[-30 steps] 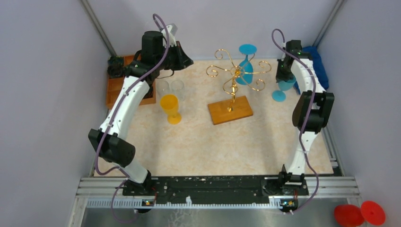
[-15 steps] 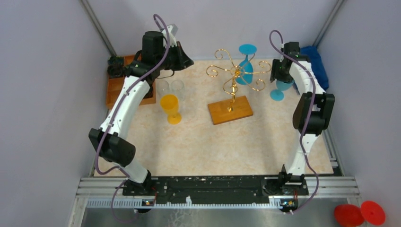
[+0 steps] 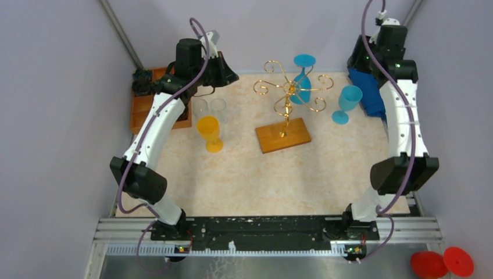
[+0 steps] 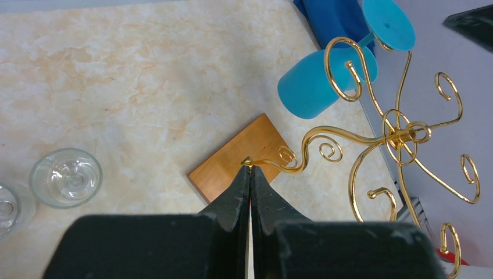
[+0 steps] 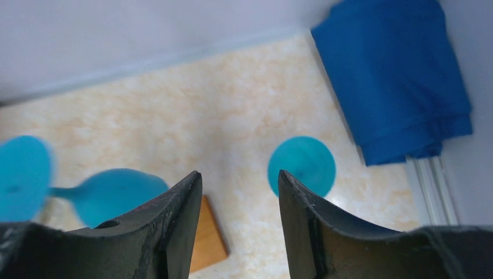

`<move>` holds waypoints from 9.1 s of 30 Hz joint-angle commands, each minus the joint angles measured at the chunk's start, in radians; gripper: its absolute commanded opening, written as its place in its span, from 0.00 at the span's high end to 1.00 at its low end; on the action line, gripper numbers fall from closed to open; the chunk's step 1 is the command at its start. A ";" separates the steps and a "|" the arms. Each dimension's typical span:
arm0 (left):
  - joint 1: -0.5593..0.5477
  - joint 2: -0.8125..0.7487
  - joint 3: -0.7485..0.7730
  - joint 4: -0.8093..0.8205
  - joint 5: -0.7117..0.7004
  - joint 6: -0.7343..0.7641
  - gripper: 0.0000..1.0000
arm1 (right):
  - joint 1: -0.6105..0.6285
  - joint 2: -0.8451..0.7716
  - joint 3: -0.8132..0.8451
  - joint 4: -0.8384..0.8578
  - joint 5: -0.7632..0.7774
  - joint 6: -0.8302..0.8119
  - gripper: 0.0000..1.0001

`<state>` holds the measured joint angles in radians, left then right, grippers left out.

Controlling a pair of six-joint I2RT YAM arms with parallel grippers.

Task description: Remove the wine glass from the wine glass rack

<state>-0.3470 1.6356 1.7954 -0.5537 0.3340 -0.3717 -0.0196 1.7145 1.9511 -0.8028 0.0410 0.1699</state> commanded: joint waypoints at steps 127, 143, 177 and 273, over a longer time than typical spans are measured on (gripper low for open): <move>-0.006 -0.073 -0.108 0.045 0.047 0.010 0.98 | 0.014 0.099 -0.251 0.826 -0.897 0.876 0.91; -0.004 -0.080 -0.123 0.047 0.062 0.010 0.98 | 0.014 0.025 -0.262 0.843 -0.784 1.048 1.00; -0.004 -0.086 -0.122 0.056 0.092 -0.009 0.99 | -0.068 -0.170 -0.500 0.877 -0.750 1.095 1.00; -0.008 0.022 -0.279 2.343 0.762 -1.313 0.44 | 0.208 -0.567 -0.572 1.771 -0.825 1.487 1.00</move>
<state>-0.3515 1.6550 1.4719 1.4662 1.0870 -1.6302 0.1268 1.1275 1.3430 0.9722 -0.7990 1.7275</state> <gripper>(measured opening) 0.561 0.009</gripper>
